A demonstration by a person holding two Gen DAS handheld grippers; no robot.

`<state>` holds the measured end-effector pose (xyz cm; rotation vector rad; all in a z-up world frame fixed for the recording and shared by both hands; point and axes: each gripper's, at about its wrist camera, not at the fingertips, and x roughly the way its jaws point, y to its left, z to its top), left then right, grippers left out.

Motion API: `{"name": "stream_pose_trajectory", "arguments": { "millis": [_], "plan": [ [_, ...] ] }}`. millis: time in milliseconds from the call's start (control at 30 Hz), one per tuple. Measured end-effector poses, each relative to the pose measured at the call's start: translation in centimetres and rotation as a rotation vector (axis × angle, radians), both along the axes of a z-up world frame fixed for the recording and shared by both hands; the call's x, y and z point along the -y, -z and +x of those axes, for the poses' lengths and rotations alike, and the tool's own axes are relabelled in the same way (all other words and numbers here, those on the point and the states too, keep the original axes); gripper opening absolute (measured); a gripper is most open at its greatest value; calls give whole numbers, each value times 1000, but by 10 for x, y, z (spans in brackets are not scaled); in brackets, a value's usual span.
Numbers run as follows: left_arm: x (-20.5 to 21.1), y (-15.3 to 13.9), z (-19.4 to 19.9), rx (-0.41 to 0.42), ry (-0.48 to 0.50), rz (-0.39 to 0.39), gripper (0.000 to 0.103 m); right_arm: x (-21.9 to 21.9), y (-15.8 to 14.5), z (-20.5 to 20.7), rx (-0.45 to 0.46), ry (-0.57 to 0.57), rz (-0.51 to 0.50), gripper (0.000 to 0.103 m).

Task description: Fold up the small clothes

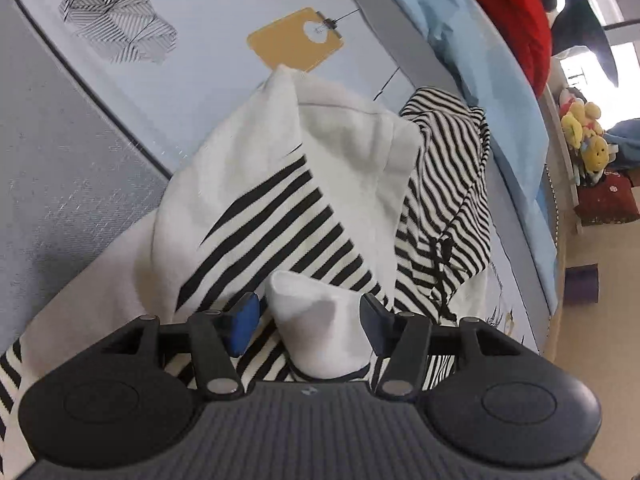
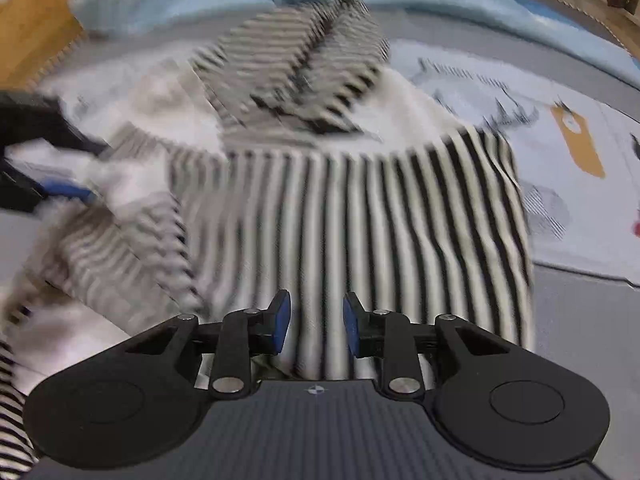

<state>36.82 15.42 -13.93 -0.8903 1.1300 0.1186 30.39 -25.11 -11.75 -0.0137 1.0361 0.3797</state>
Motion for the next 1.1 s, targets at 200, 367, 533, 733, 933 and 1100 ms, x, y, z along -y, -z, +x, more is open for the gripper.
{"name": "stream_pose_trajectory", "arguments": {
  "millis": [200,367,533,733,933,1100],
  "plan": [
    [12,-7,3,28,49,19,60,-33,-8,-5,50,-116,161,31],
    [12,-5,4,25,71,-18,60,-68,15,-3,-16,-186,120,39],
    [11,3,7,-14,95,-71,61,-92,13,-20,-4,-306,146,40],
    [12,0,7,-36,156,-20,64,-110,10,-41,-1,-505,180,40],
    [20,4,6,-60,267,104,27,-124,9,-44,-6,-540,157,40],
    [40,-22,6,83,377,316,3,-96,-9,-29,52,-412,168,40]
  ]
}}
